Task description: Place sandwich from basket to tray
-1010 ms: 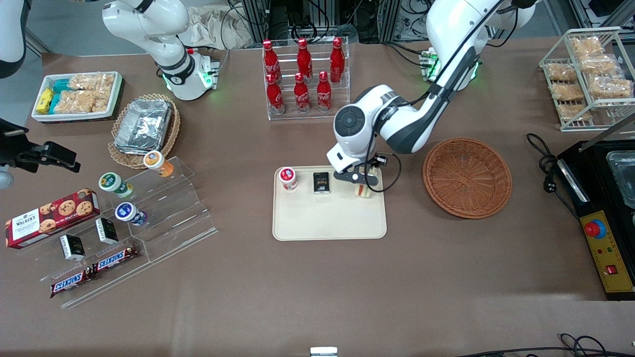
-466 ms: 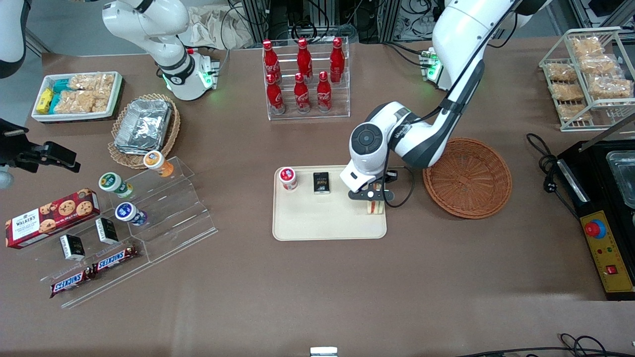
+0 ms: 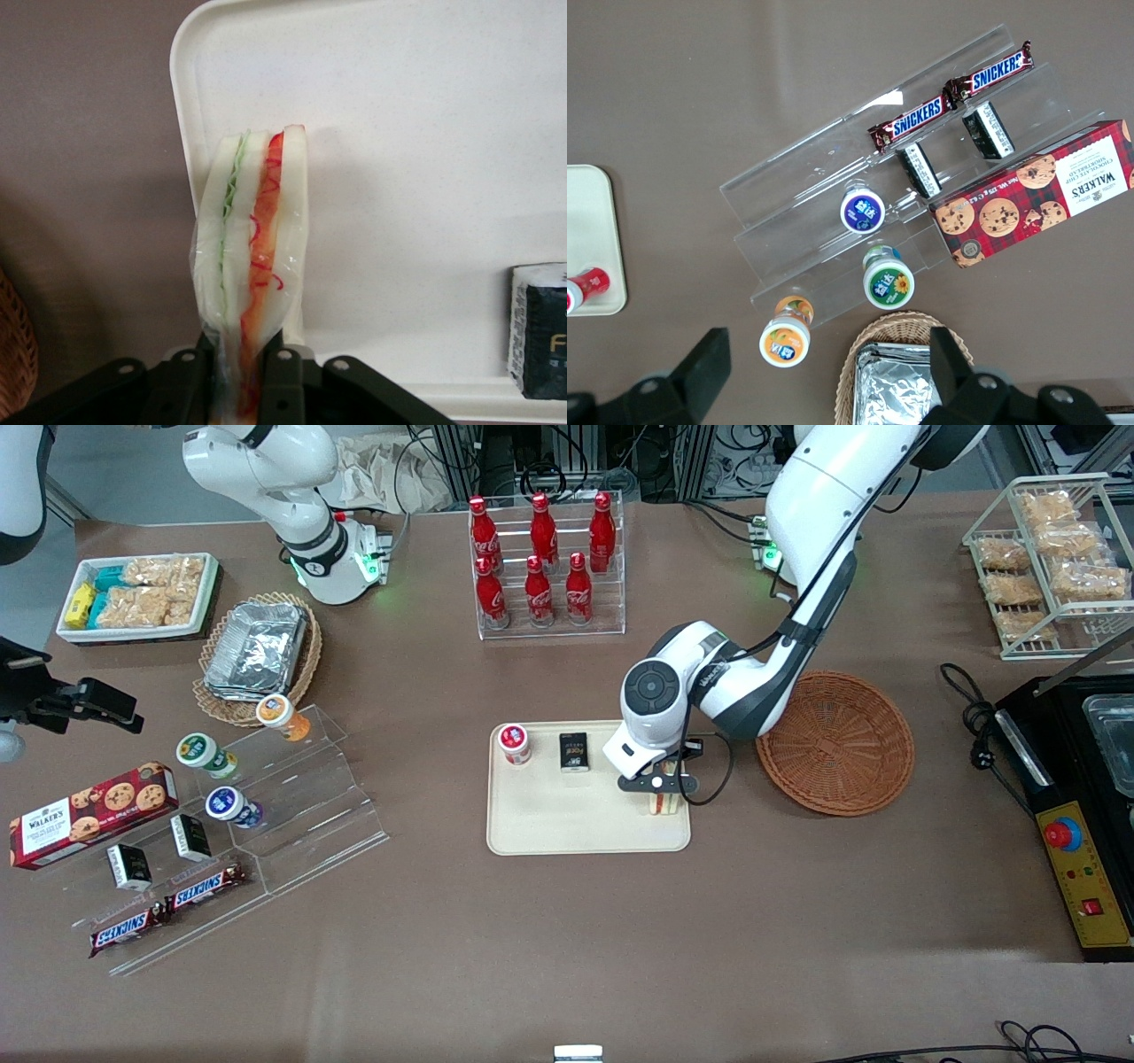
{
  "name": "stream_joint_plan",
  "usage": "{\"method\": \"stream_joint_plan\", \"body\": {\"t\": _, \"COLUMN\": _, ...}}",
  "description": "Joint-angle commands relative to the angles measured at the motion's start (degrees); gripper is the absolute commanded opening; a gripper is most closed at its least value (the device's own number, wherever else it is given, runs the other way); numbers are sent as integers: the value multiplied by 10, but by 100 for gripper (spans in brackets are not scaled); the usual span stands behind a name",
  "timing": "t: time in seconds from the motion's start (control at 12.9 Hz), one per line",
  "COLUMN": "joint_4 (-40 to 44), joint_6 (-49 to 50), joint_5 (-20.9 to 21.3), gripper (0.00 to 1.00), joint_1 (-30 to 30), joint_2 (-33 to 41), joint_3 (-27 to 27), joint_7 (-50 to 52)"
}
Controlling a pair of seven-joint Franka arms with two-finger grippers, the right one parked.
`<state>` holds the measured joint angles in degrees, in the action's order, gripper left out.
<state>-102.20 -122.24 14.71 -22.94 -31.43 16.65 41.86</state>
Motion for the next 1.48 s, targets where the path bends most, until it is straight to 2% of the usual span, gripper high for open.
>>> {"method": "stream_joint_plan", "body": {"t": 0.0, "joint_4": 15, "joint_6": 4, "joint_5": 12, "gripper": 100, "joint_1": 5, "joint_2": -4, "joint_3": 2, "joint_7": 3}}
{"method": "stream_joint_plan", "body": {"t": 0.23, "joint_4": 31, "joint_6": 19, "joint_5": 9, "gripper": 100, "joint_1": 13, "joint_2": 15, "joint_3": 3, "joint_7": 4}}
{"method": "stream_joint_plan", "body": {"t": 0.47, "joint_4": 40, "joint_6": 58, "joint_5": -8, "gripper": 100, "joint_1": 31, "joint_2": 79, "joint_3": 4, "joint_7": 13}}
{"method": "stream_joint_plan", "body": {"t": 0.62, "joint_4": 38, "joint_6": 106, "joint_5": -84, "gripper": 100, "joint_1": 76, "joint_2": 150, "joint_3": 4, "joint_7": 8}}
{"method": "stream_joint_plan", "body": {"t": 0.78, "joint_4": 36, "joint_6": 160, "joint_5": -125, "gripper": 100, "joint_1": 123, "joint_2": 217, "joint_3": 0, "joint_7": -26}}
{"method": "stream_joint_plan", "body": {"t": 0.93, "joint_4": 30, "joint_6": 205, "joint_5": -175, "gripper": 100, "joint_1": 119, "joint_2": 276, "joint_3": -78, "joint_7": -104}}
{"method": "stream_joint_plan", "body": {"t": 1.01, "joint_4": 18, "joint_6": 214, "joint_5": -183, "gripper": 100, "joint_1": 105, "joint_2": 310, "joint_3": -113, "joint_7": -142}}
{"method": "stream_joint_plan", "body": {"t": 1.17, "joint_4": -13, "joint_6": 220, "joint_5": -174, "gripper": 100, "joint_1": 83, "joint_2": 371, "joint_3": -175, "joint_7": -185}}
{"method": "stream_joint_plan", "body": {"t": 1.4, "joint_4": -45, "joint_6": 223, "joint_5": -140, "gripper": 99, "joint_1": 79, "joint_2": 435, "joint_3": -230, "joint_7": -314}}
